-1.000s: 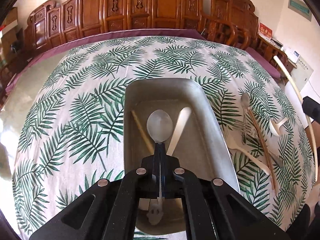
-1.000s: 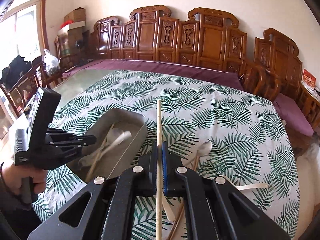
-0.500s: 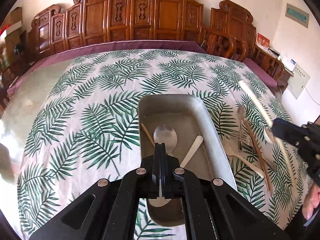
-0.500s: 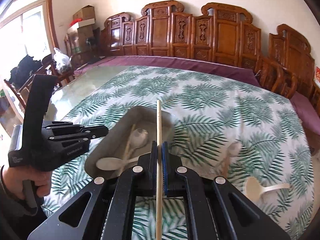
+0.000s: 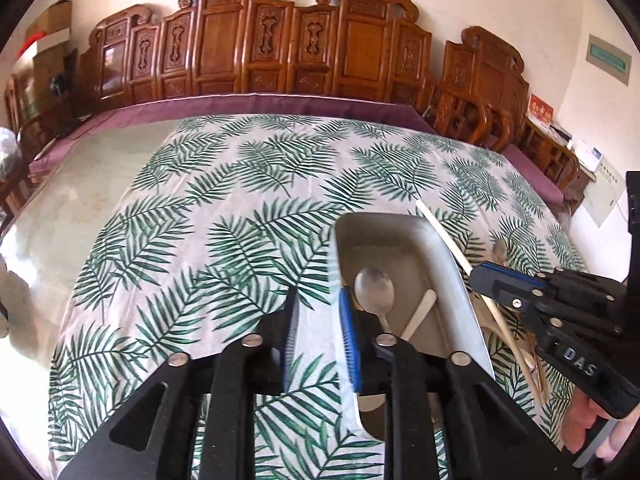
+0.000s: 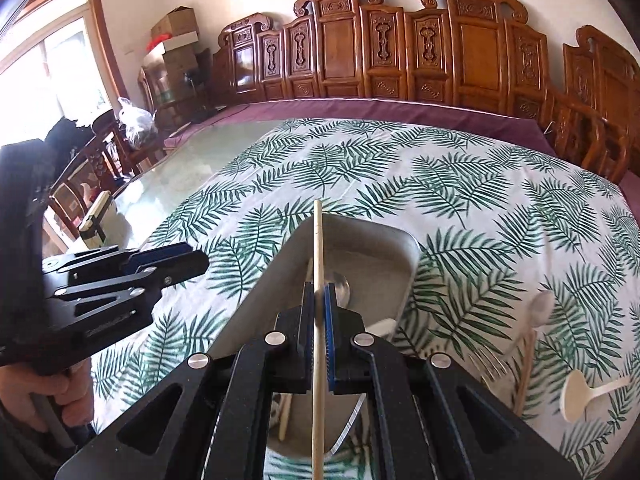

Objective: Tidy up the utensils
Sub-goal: 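Lower the held chopstick into the grey tray and open the right tool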

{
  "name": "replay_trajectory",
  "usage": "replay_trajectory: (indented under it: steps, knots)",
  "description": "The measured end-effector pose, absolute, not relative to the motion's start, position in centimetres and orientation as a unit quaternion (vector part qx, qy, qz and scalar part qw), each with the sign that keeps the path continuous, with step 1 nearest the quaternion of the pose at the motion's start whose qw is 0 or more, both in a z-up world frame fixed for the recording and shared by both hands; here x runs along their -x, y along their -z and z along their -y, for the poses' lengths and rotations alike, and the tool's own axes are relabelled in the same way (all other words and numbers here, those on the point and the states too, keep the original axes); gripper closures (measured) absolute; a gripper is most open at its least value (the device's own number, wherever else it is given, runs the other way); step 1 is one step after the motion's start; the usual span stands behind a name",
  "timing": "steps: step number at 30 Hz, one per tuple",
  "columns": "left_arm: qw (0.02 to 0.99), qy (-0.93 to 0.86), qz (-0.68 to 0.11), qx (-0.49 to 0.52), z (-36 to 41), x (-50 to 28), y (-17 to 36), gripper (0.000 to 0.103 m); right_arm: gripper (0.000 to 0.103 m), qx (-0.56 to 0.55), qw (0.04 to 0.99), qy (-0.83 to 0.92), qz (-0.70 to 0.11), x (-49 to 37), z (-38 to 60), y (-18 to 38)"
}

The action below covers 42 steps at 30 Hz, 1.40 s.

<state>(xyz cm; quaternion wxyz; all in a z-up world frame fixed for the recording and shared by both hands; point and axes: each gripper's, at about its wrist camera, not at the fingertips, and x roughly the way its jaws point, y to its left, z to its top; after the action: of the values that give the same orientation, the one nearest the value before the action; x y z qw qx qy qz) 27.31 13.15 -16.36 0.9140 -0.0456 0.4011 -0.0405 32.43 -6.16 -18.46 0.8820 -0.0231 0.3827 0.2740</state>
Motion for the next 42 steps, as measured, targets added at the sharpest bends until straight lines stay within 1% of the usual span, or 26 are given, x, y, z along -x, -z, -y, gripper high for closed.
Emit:
replay_trajectory:
  steps: [1,2,3,4,6,9,11,20,23,31,37,38,39,41,42]
  knots:
    - [0.915,0.039,-0.4,0.048,-13.4,-27.2,16.3,0.071,0.097,0.021,0.882,-0.275,-0.382,-32.7,5.9,18.5]
    - [0.915,0.037,-0.398,0.05,-13.7,-27.2,16.2,0.061,0.097,0.019,0.882,-0.275,-0.383,-33.0,5.6,18.6]
    - [0.917,0.034,-0.394,0.053,-14.1,-27.1,16.1,0.055,0.097,0.017,0.881,-0.276,-0.383,-33.2,5.5,18.6]
    - [0.917,0.032,-0.394,0.054,-14.3,-27.1,16.0,0.051,0.097,0.012,0.881,-0.277,-0.383,-33.5,5.2,18.7]
    - [0.919,0.027,-0.39,0.056,-14.7,-27.1,15.8,0.036,0.097,0.006,0.88,-0.276,-0.386,-34.2,4.8,18.9]
    - [0.922,0.023,-0.382,0.06,-15.3,-27.0,15.4,0.027,0.097,-0.004,0.879,-0.274,-0.391,-35.3,4.4,19.6]
    - [0.922,0.02,-0.382,0.061,-15.5,-26.9,15.4,0.024,0.097,-0.011,0.876,-0.271,-0.398,-36.0,4.3,20.1]
    - [0.921,0.016,-0.384,0.057,-15.5,-27.0,15.4,0.023,0.097,-0.016,0.872,-0.257,-0.417,-36.7,4.4,22.4]
    - [0.921,0.017,-0.384,0.054,-15.3,-27.0,15.5,0.023,0.095,-0.012,0.869,-0.258,-0.423,-36.5,4.2,22.7]
    - [0.921,0.027,-0.385,0.049,-14.1,-26.8,15.5,0.023,0.095,-0.005,0.877,-0.273,-0.396,-34.5,5.9,20.6]
    - [0.921,0.046,-0.383,0.05,-12.5,-26.2,15.2,0.023,0.095,0.011,0.894,-0.257,-0.367,-31.4,10.9,18.2]
    - [0.921,0.049,-0.382,0.05,-12.2,-26.2,15.0,0.023,0.094,0.013,0.896,-0.253,-0.365,-31.0,11.7,18.0]
    - [0.922,0.054,-0.38,0.047,-11.7,-26.0,14.9,0.023,0.089,0.016,0.898,-0.247,-0.363,-30.6,12.7,17.8]
    - [0.924,0.059,-0.376,0.043,-10.9,-25.7,14.5,0.021,0.084,0.02,0.904,-0.232,-0.358,-29.6,15.2,17.6]
    - [0.924,0.064,-0.374,0.042,-10.4,-25.5,14.4,0.02,0.084,0.022,0.906,-0.226,-0.357,-29.3,16.2,17.5]
